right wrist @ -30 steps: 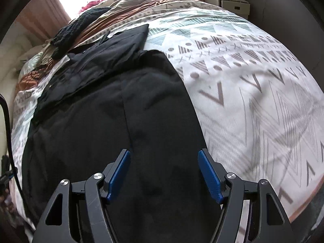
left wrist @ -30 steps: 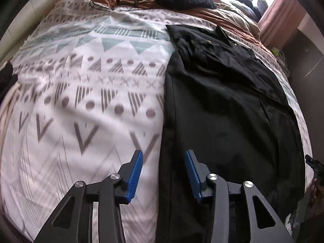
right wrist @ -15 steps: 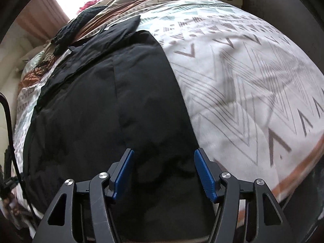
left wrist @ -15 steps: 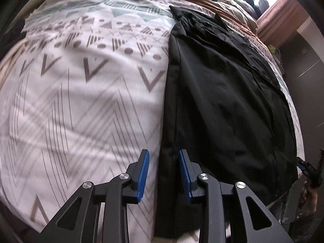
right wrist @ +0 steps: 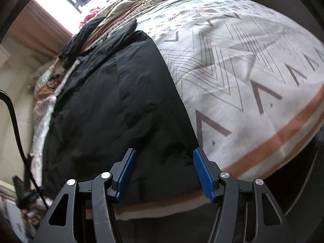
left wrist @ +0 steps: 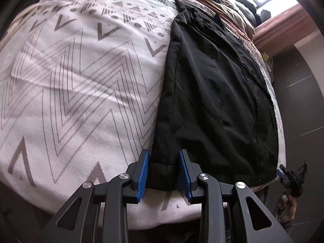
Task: Fold large clothes
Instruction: 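Move both tools to the jacket's long side edge and close on it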
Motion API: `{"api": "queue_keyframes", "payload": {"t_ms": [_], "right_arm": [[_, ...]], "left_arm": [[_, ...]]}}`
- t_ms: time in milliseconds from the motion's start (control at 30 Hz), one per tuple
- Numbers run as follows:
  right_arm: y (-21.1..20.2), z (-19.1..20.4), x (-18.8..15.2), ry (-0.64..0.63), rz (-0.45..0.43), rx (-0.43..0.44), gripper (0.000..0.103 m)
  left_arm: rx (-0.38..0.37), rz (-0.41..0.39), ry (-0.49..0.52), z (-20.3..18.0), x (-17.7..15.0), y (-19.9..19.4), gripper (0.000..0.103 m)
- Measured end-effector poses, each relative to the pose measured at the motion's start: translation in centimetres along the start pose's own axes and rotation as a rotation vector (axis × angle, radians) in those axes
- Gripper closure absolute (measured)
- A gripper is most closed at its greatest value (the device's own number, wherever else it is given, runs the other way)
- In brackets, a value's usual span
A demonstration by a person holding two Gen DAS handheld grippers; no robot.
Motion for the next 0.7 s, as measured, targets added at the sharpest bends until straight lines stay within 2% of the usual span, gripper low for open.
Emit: {"api": "queue_keyframes", "payload": {"t_ms": [100, 200, 333, 433, 500, 700], "right_arm": [[-0.4, -0.4, -0.4, 0.018, 0.004, 0.020, 0.045], [-0.4, -0.5, -0.2, 0.012, 0.001, 0.010, 0.048], [-0.4, -1.6, 0.8, 0.045, -0.011, -0.001, 0.048], [-0.2, -2.2, 0.9, 0.079, 0.002, 0.035, 0.048], [-0.2, -2.2, 0.7, 0.079, 0.020, 0.066, 0.048], [-0.6, -2.4, -1.0, 0.131, 0.061, 0.199, 0.048]], "left_arm": [[-0.019, -0.001, -0.021, 0.1, 0.1, 0.2, 0.071], [-0.020, -0.007, -0.013, 0.0, 0.6, 0.5, 0.071], [-0.027, -0.013, -0.013, -0.3, 1.2, 1.0, 0.071], [-0.043, -0.014, -0.027, -0.2, 1.3, 1.0, 0.071], [-0.091, -0.008, -0.068, 0.0, 0.9, 0.8, 0.071], [-0.166, -0.003, -0.113, 0.2, -1.3, -0.1, 0.071]]}}
Point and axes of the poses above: each gripper's, at about its wrist camera, not at the fingertips, and y roughly the way its jaws point, z to its left, x to its top, the point moved 6 cm from there along y, roughly the way its jaws point, and after that the axes turned 11 degrees about y, right-handed, at the moved point
